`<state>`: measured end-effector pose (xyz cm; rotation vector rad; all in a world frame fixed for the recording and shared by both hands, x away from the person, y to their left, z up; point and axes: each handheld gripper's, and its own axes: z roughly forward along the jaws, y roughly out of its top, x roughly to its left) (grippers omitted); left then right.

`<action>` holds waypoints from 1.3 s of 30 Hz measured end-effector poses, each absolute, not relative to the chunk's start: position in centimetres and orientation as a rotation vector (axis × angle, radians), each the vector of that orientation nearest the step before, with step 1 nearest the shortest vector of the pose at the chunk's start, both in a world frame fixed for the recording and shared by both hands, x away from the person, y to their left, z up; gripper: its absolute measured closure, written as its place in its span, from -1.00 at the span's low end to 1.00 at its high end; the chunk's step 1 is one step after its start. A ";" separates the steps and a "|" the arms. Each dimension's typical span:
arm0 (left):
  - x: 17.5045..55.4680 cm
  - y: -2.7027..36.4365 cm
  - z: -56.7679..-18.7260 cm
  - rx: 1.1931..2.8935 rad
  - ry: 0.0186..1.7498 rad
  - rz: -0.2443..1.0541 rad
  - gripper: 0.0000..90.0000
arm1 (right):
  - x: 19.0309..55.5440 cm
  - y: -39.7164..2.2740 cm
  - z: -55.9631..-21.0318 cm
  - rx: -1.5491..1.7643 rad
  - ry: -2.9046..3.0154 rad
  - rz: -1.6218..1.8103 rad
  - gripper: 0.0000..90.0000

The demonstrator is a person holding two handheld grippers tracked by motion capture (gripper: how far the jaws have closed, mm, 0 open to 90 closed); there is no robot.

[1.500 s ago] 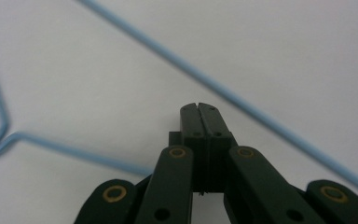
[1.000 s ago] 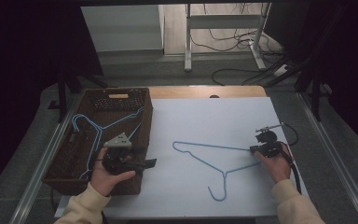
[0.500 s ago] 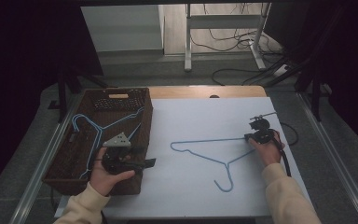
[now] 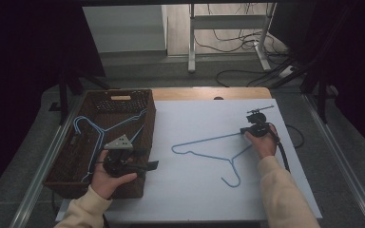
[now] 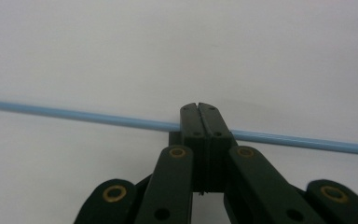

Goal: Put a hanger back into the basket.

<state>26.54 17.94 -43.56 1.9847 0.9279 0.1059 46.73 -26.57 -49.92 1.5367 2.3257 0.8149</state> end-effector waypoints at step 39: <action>26.2 17.4 -43.4 1.997 0.914 0.111 -0.34 | 34.1 -17.4 -50.9 1.151 2.848 0.830 1.00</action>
